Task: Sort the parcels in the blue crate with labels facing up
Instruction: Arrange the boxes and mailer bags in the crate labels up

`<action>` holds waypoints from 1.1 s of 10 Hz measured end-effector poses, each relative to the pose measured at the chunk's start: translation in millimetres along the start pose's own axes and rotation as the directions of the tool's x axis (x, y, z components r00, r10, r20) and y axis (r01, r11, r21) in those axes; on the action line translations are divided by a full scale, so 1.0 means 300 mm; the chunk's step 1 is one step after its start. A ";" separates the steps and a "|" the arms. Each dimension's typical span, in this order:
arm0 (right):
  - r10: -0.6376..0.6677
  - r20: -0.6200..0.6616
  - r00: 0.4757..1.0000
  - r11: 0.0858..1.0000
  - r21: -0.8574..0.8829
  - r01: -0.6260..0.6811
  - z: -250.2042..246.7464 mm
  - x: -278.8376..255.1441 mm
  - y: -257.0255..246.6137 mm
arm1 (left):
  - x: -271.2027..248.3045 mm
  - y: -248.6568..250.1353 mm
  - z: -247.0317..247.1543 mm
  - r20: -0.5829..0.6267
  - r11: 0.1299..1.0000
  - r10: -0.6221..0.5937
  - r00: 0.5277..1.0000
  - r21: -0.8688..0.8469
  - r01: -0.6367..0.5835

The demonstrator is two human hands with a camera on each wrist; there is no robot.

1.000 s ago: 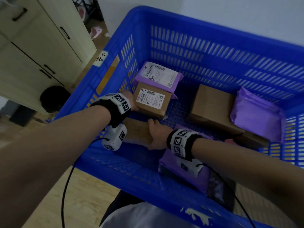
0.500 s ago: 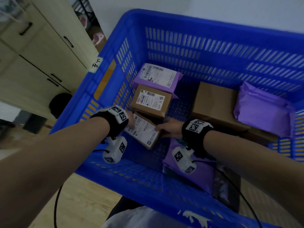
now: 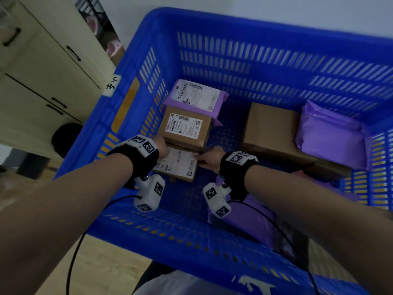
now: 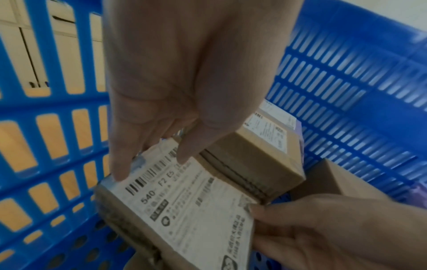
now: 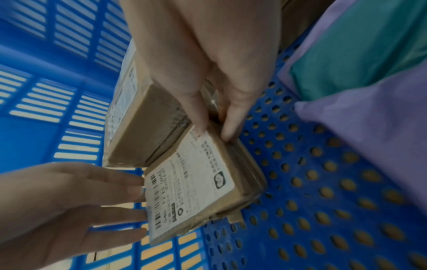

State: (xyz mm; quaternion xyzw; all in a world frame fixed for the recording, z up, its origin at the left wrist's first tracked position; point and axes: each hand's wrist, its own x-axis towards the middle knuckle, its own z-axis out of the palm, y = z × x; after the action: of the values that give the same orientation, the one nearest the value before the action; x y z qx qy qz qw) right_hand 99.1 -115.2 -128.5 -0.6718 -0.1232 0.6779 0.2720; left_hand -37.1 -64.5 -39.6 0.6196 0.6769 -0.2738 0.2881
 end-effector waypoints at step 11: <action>-0.212 -0.497 0.841 0.853 -0.515 -0.090 -0.905 -0.431 -0.126 | -0.180 0.863 0.081 0.096 0.721 0.557 0.825 -0.549 -0.423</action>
State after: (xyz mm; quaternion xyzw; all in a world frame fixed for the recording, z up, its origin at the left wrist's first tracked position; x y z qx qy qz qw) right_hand 365.8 -207.0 -17.4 -0.8774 -0.2424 0.3942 0.1264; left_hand 225.7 -97.5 -20.3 0.6393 0.4912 -0.0771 0.5866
